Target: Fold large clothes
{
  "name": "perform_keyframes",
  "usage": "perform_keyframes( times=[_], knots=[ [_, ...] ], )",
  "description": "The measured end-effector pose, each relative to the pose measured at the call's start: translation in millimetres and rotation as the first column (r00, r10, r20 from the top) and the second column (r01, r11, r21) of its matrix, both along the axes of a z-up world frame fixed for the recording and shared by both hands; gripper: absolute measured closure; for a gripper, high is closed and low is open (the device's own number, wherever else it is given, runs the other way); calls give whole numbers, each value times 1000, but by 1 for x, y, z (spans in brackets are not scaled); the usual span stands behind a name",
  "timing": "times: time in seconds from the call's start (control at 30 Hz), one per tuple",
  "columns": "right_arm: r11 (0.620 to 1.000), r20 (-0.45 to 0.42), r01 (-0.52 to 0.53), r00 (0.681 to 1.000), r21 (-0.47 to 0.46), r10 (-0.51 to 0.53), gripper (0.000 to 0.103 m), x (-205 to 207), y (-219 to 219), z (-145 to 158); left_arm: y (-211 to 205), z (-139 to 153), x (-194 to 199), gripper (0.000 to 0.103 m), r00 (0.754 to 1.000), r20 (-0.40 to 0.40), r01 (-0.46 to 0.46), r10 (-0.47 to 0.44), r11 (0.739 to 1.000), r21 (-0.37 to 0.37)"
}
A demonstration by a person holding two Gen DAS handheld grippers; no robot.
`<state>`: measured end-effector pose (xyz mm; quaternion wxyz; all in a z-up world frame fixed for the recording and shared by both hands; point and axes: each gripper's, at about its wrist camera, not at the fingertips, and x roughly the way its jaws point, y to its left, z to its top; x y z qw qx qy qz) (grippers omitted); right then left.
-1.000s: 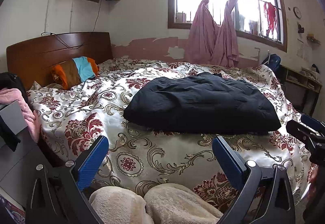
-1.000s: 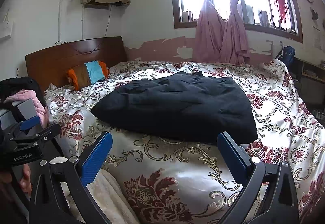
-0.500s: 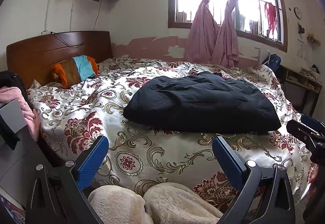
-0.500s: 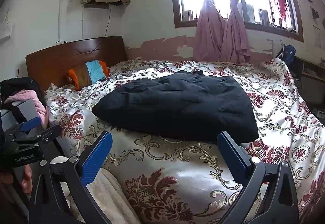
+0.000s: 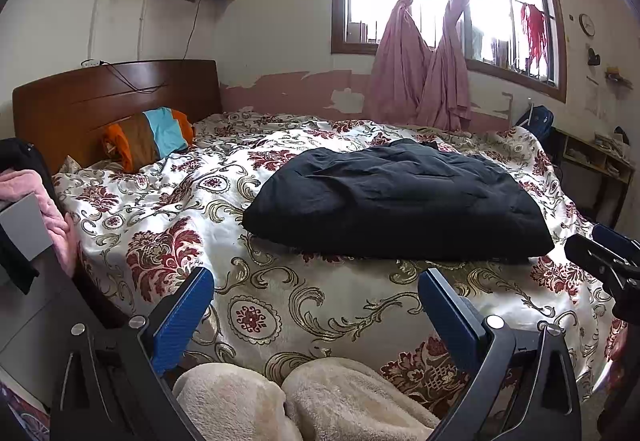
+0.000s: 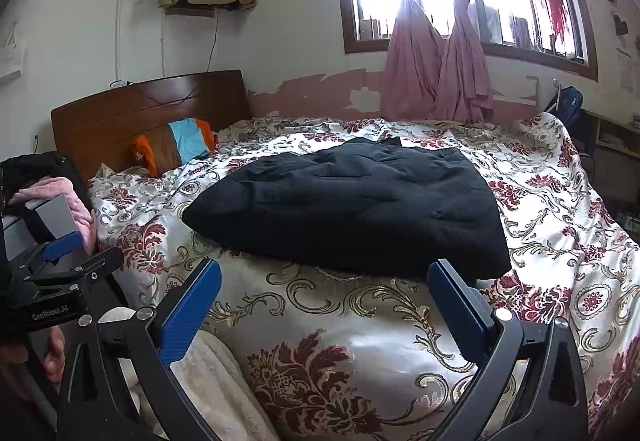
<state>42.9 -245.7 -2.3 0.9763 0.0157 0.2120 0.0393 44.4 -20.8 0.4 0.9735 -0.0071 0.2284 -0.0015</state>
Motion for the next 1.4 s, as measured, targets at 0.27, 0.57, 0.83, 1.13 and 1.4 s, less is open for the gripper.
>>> perform_keyframes(
  times=[0.27, 0.57, 0.83, 1.13, 1.4],
  knots=[
    [1000, 0, 3, 1000, 2, -3, 2, -1, 1, 0, 0, 0, 0, 0, 1000, 3, -4, 4, 1000, -2],
    [1000, 0, 2, 1000, 2, -2, 2, -1, 0, 0, 0, 0, -1, 0, 1000, 3, -4, 4, 1000, -2],
    [1000, 0, 3, 1000, 2, -3, 2, -1, 0, 0, 0, 0, -1, 0, 1000, 3, -4, 4, 1000, -1],
    [1000, -1, 3, 1000, 3, -3, 2, -1, 0, 0, -1, 0, -1, 0, 1000, 4, -5, 5, 1000, 0],
    [1000, -3, 5, 1000, 3, -5, 2, 0, 1, 0, 0, -3, -2, 0, 1000, 1, 4, -4, 1000, -13]
  ],
)
